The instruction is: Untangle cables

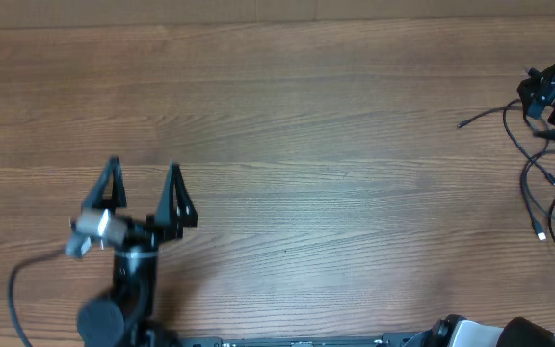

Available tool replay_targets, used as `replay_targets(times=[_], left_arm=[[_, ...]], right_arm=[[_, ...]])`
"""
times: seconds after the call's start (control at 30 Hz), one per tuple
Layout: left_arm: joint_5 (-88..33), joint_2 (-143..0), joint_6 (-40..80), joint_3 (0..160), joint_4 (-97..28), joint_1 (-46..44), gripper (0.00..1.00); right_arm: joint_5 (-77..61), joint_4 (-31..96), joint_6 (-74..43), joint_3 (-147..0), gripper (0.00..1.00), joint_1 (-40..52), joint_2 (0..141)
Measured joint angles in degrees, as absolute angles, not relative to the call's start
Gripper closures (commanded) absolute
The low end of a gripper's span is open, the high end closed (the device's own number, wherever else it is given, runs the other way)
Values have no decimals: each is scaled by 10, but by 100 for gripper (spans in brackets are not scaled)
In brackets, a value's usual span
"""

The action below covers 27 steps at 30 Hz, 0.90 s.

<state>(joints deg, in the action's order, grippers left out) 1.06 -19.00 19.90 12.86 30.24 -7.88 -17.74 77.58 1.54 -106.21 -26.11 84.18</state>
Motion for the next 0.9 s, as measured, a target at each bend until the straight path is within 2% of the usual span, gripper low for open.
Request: replay_targets(times=[0.13, 0.4, 0.7, 0.9], left_arm=[[11, -113, 190, 34, 356, -76, 0], [33, -31, 190, 5, 211, -47, 0], [75, -7, 199, 5, -25, -33, 0], [33, -8, 180, 5, -43, -33, 0]], right_arm=[[-177, 776, 16, -1062, 0, -261, 842], [-177, 776, 15, -1062, 0, -261, 842], [-177, 776, 15, -1062, 0, -261, 842], [-177, 776, 15, -1062, 0, -261, 842]])
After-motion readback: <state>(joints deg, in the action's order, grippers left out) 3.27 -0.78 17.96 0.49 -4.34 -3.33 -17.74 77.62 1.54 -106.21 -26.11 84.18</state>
